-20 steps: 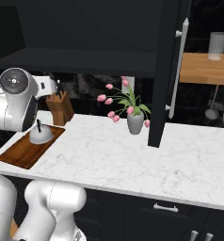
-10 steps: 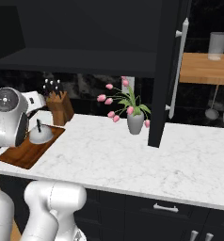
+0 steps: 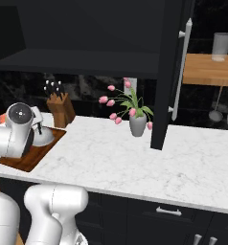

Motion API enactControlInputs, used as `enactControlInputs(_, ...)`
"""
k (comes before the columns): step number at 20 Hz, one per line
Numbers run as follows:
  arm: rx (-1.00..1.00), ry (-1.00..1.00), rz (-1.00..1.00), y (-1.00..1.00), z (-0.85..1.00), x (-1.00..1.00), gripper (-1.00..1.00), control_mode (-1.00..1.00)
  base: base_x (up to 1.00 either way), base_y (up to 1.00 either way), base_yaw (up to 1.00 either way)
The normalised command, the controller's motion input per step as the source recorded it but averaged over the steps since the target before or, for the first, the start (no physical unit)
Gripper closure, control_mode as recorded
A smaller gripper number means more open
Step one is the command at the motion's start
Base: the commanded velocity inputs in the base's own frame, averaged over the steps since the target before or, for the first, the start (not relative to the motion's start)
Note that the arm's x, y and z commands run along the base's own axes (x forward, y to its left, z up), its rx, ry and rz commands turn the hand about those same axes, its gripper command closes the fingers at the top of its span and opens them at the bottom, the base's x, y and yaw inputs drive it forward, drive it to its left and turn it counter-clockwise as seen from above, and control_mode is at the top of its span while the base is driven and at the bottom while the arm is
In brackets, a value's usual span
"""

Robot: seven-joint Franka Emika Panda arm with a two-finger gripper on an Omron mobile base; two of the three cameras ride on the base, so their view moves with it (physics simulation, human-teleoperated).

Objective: Pick the kettle from the counter and place it on the tray. Then pick the mug from the cabinet and place it on the tray. Then close the cabinet doors.

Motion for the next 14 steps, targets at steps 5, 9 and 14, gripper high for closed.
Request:
enactControlInputs(5, -0.01, 0.13, 0.05, 0.44, -0.54, 0.1, 1.0, -1.0, 0.0, 0.0, 0.0)
enactControlInputs(9, 0.0, 0.05, 0.04, 0.31, -0.45, 0.12, 1.0, -1.0, 0.0, 0.0, 0.0)
enactControlInputs(14, 0.0, 0.01, 0.09, 0.11, -0.5, 0.1, 1.0, -1.0, 0.0, 0.0, 0.0)
